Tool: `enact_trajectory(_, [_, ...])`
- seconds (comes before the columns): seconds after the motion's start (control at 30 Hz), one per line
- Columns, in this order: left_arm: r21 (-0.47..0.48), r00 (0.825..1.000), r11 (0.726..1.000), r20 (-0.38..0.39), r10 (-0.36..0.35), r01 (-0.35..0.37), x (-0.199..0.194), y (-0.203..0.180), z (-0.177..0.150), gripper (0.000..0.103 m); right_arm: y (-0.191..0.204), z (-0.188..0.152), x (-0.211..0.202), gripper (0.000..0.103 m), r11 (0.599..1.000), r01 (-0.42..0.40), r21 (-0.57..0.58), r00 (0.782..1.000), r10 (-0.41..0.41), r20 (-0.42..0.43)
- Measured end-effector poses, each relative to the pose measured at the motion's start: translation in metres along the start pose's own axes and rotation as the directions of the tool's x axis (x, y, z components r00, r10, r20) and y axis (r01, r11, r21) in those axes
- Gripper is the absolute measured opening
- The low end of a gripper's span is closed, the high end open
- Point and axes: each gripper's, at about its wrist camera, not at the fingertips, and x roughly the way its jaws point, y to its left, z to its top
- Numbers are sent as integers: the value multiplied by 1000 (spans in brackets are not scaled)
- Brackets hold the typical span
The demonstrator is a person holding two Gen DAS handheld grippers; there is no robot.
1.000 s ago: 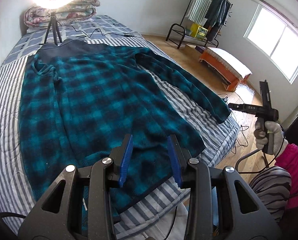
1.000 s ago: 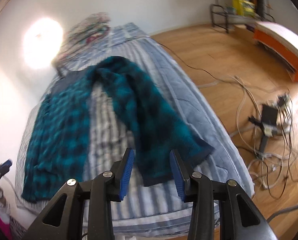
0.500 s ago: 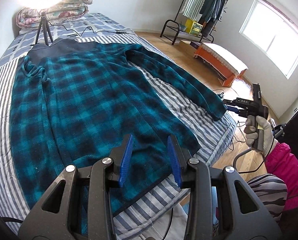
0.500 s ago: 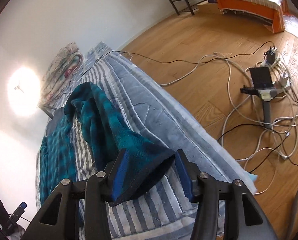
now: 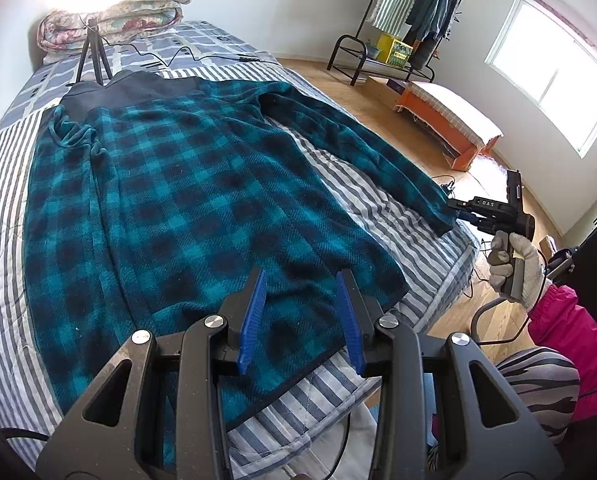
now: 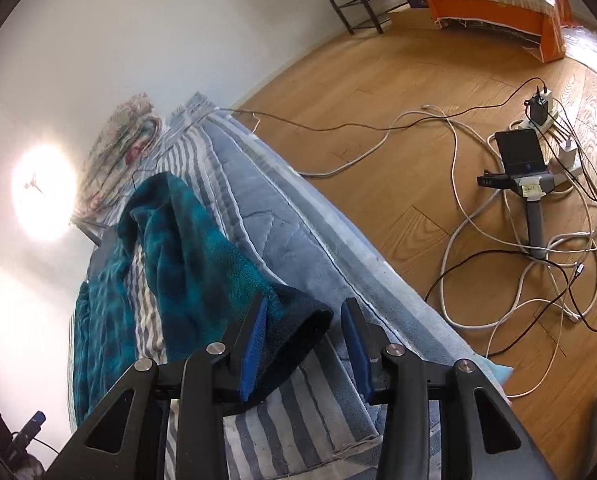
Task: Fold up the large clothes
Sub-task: 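Lift the sleeve cuff with the right tool and fold it over the body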
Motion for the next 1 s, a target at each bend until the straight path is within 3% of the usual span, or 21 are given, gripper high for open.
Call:
enact_trajectory(0.1, [2, 1000, 1000, -2, -1, 1, 0, -1, -1, 36, 3, -2, 8, 38, 1000, -2, 1, 1000, 2, -7])
enact_trajectory(0.23, [8, 1000, 1000, 3, 2, -2, -3, -3, -3, 36, 11, -3, 8, 17, 1000, 6, -23, 1000, -6, 8])
enact_trajectory(0.37, [-1, 1000, 1000, 7, 3, -3, -6, 0, -3, 36, 20, -1, -6, 9, 999, -17, -42, 999, 18, 38])
enact_trajectory(0.63, [8, 1000, 1000, 17, -6, 6, -12, -3, -4, 36, 44, -1, -35, 6, 995, -96, -37, 992, 99, 81])
enact_trajectory(0.8, [-3, 1000, 1000, 24, -13, 13, -15, -1, -4, 36, 83, -7, -48, 5, 980, -158, -118, 983, 167, 76])
enact_trajectory(0.93, [-40, 999, 999, 33, -26, 28, -19, 8, -6, 36, 131, -21, -56, 5, 941, -247, -233, 965, 260, 26])
enact_trajectory(1.0, [-62, 999, 997, 39, -34, 36, -22, 15, -6, 36, 160, -32, -56, 4, 900, -312, -304, 948, 317, -33])
